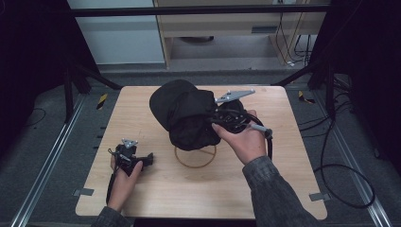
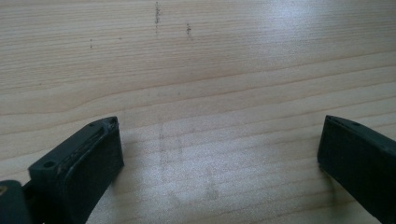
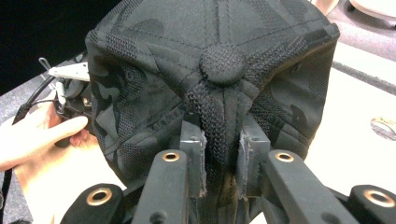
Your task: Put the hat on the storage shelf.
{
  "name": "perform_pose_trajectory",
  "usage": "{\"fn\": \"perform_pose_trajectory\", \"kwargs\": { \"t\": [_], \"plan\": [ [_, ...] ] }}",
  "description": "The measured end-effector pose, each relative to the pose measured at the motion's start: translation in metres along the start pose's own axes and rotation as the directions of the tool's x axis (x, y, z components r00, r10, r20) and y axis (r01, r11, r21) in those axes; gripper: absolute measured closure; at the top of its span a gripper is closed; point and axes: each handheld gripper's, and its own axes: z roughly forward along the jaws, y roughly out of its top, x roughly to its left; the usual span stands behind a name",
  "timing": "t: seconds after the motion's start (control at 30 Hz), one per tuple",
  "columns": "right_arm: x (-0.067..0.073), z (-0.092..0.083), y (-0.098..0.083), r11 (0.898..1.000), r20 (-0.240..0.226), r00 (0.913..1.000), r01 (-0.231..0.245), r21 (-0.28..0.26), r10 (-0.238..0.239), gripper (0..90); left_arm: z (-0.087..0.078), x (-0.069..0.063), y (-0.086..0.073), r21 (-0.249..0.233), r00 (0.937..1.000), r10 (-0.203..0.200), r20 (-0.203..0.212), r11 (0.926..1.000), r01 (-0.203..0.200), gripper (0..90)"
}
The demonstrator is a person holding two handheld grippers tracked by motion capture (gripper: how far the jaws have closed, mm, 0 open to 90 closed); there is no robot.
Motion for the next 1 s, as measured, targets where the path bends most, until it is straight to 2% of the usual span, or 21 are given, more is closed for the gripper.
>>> {"fn": "perform_pose_trajectory", "kwargs": {
  "t": [0.63, 0.83, 1.0],
  "plan": [
    [-0.0028, 0.0037, -0.0039, 0.999, -0.008, 1.0, -0.004, 0.034, 0.004, 72.9, 0.0001, -0.0001, 0.0, -0.001, 1.0, -0.001, 0.0, 1.0, 0.001, 0.0],
    [-0.0027, 0.0047, -0.0035, 0.999, -0.011, 0.9999, 0.0, 0.039, 0.0, 74.8, 0.0, 0.0, 0.0, -0.001, 1.0, 0.0, -0.001, 1.0, 0.0, 0.0],
    [-0.0034, 0.0053, -0.0033, 0.999, -0.014, 0.9999, -0.004, 0.046, 0.005, 72.2, 0.0001, -0.0001, 0.0, -0.001, 1.0, -0.001, 0.0, 1.0, 0.001, 0.0]
  ]
}}
